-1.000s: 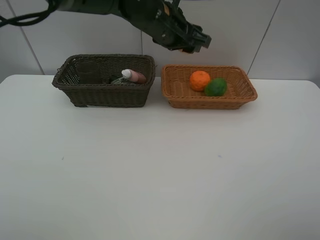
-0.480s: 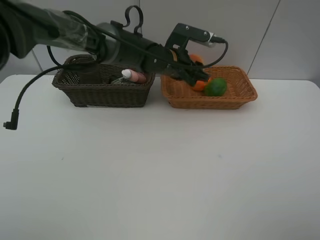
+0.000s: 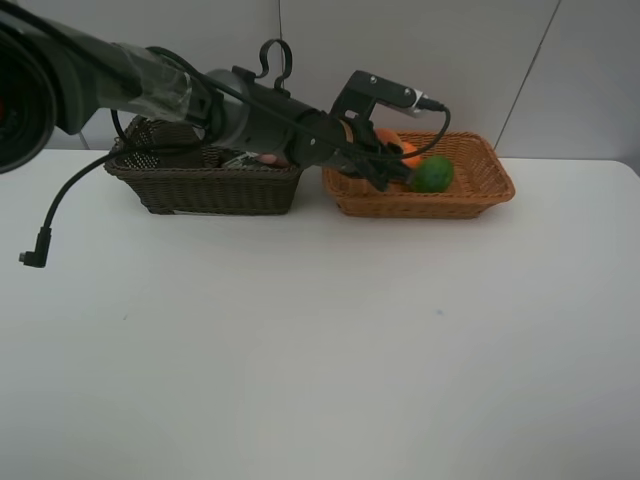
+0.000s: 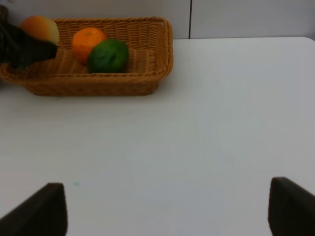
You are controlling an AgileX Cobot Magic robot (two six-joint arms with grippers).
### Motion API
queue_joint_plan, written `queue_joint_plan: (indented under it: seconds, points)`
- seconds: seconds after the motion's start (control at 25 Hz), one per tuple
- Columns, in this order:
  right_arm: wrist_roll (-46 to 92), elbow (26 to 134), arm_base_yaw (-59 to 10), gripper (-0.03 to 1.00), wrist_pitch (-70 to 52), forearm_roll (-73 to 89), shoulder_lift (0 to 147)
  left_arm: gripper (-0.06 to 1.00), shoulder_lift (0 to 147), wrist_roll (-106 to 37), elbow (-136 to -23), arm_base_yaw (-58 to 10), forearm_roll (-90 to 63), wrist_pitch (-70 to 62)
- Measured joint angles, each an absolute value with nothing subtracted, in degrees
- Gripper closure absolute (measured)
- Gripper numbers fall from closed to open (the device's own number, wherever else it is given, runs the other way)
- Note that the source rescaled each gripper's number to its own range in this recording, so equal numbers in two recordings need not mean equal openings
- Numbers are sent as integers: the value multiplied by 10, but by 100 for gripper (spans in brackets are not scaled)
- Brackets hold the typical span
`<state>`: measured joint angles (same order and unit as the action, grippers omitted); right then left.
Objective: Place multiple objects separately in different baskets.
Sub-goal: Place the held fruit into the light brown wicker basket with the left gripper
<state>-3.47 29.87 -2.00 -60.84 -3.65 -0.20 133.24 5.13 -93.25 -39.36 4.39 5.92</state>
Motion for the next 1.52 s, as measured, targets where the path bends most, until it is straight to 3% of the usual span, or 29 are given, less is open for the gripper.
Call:
queue_joint_plan:
  seconds: [1.16,1.36,1.52]
  points:
    - [-35,299,-20,34,-608,-37,-2,22,1347,51,-943,-368,44,38]
    - [-35,299,-20,34,-608,-37,-2,3,1347,51,-970,-368,43,26]
    - [-35,299,-20,34,-608,-37,-2,-1,1347,51,-986,-369,42,4]
